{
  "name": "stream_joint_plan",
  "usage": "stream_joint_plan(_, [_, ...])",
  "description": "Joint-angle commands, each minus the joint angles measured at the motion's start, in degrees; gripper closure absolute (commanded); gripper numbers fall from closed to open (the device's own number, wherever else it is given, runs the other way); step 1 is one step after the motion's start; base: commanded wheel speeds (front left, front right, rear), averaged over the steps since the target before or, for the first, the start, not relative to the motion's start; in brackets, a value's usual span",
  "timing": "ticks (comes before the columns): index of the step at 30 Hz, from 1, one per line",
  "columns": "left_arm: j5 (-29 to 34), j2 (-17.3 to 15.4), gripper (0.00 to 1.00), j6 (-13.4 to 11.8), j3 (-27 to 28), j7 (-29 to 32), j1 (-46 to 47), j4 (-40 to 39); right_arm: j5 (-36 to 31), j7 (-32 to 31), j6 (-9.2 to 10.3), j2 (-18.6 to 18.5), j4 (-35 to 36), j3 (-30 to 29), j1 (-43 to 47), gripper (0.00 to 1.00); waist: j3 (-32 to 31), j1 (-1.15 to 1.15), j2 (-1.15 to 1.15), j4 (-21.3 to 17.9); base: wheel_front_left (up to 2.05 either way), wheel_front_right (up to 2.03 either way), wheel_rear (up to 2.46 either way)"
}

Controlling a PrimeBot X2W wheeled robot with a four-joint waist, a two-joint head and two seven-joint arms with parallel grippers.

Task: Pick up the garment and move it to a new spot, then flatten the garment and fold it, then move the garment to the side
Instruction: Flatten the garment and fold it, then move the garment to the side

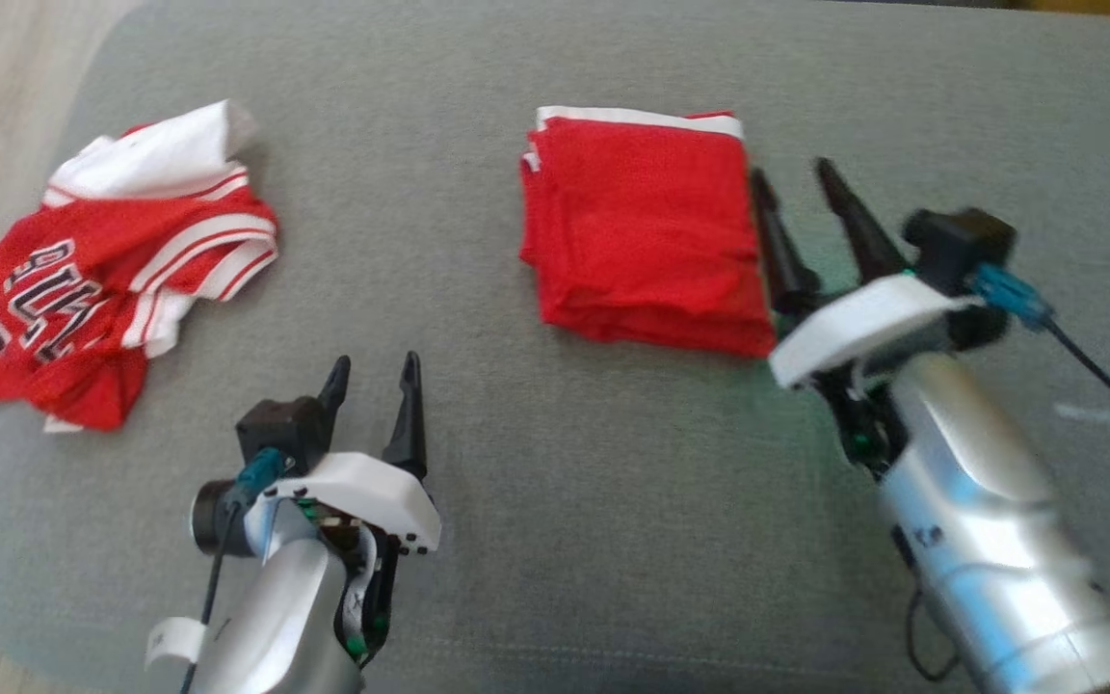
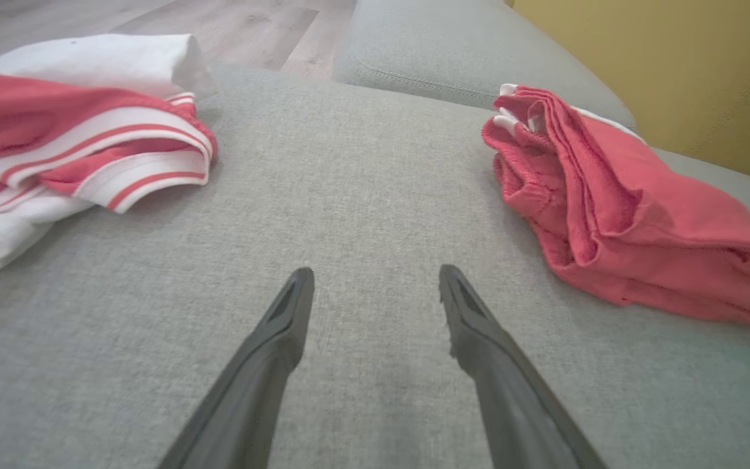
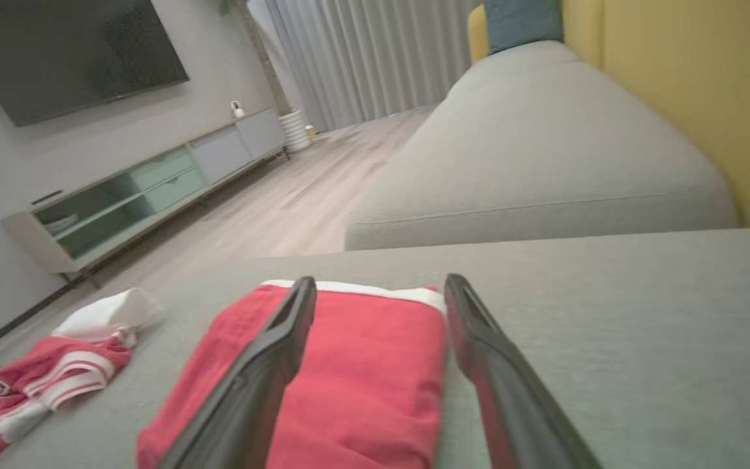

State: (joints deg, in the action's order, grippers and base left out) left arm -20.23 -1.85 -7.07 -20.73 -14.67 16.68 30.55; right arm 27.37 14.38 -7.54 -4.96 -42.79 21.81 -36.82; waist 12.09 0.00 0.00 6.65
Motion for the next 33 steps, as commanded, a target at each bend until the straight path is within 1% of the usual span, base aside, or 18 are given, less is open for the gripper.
stream_joint_plan(1, [0.36, -1.03, 0.00, -0.21, 2.38, -0.33, 0.62, -1.91, -1.31, 0.60, 0.05, 0.32, 1.96, -0.29, 1.98, 0.00, -0.31, 0.00, 0.00, -1.21, 0.00, 0.00, 0.00])
stream_joint_plan(7, [2.98, -1.03, 0.00, -0.61, 3.72, -0.33, 0.15, -2.48, -8.56, 0.61, 0.05, 0.55, 5.45, -10.95, 8.63, 0.00, -1.03, 0.00, 0.00, -3.50, 0.00, 0.00, 0.00])
stream_joint_plan(13, [6.14, -1.03, 0.00, -1.12, 5.36, -0.33, -1.09, -3.08, -13.87, 0.62, 0.05, 1.73, 8.29, -17.27, 13.66, 0.00, -2.42, 0.00, 0.00, -4.90, 0.00, 0.00, 0.00])
stream_joint_plan(16, [6.96, -1.03, 0.00, -1.17, 6.13, -0.33, -2.43, -3.48, -15.38, 0.62, 0.05, 1.99, 9.06, -18.54, 15.64, 0.00, -3.71, 0.00, 0.00, -5.30, 0.00, 0.00, 0.00])
stream_joint_plan(26, [9.02, -1.03, 0.00, -1.08, 8.60, -0.33, -6.95, -4.51, -13.03, 0.62, 0.05, 2.07, 10.14, -17.32, 21.00, 0.00, -7.59, 0.00, 0.00, -5.51, 0.00, 0.00, 0.00])
stream_joint_plan(33, [10.04, -1.03, 0.00, -1.08, 9.18, -0.33, -9.24, -5.42, -11.62, 0.62, 0.05, 2.07, 9.73, -16.52, 22.45, 0.00, -8.31, 0.00, 0.00, -5.31, 0.00, 0.00, 0.00])
